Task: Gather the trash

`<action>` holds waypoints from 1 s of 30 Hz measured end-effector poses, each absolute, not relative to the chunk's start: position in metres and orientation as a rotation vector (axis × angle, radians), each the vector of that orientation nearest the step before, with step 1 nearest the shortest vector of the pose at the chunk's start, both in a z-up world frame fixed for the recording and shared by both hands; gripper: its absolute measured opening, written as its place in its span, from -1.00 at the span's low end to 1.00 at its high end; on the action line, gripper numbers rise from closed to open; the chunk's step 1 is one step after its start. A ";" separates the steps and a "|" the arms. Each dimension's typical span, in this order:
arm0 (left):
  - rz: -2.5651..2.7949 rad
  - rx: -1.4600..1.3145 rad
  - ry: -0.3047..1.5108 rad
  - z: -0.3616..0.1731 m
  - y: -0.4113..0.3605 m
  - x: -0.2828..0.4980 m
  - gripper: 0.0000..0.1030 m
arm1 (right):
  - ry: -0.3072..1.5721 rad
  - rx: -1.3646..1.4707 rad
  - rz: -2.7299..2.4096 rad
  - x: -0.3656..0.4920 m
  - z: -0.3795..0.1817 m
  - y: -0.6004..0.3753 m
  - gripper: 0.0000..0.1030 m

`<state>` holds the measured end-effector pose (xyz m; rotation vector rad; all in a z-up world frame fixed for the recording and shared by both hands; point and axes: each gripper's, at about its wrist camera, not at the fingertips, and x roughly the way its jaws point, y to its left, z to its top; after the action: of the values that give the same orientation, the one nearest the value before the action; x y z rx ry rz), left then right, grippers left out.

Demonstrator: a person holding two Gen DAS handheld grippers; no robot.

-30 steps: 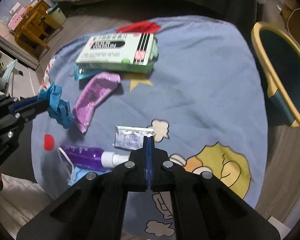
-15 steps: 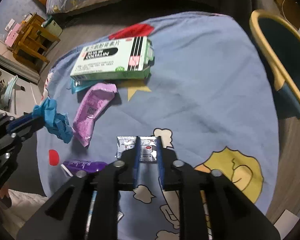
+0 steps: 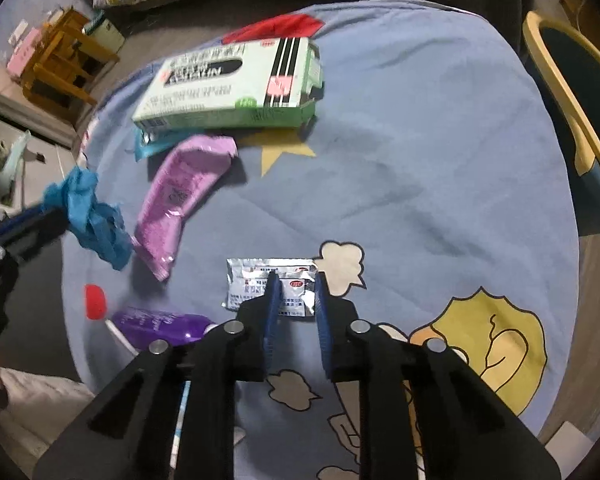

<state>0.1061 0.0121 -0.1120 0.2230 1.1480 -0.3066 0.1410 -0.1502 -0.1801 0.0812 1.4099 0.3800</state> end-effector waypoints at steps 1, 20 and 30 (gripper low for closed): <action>-0.304 0.221 1.146 -0.111 0.013 0.106 -0.77 | 1.401 0.100 0.385 0.142 -0.177 -0.152 -0.92; -0.277 0.207 1.138 -0.108 0.019 0.109 -0.76 | 1.399 0.004 0.429 0.134 -0.172 -0.134 0.05; -0.262 0.181 1.139 -0.107 0.031 0.109 -0.76 | 1.388 -0.228 0.407 0.121 -0.189 -0.106 0.09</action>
<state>0.1090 0.0312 -0.1067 0.1805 1.1390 -0.2623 0.1211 -0.1062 -0.1892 -0.2278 1.3885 0.4073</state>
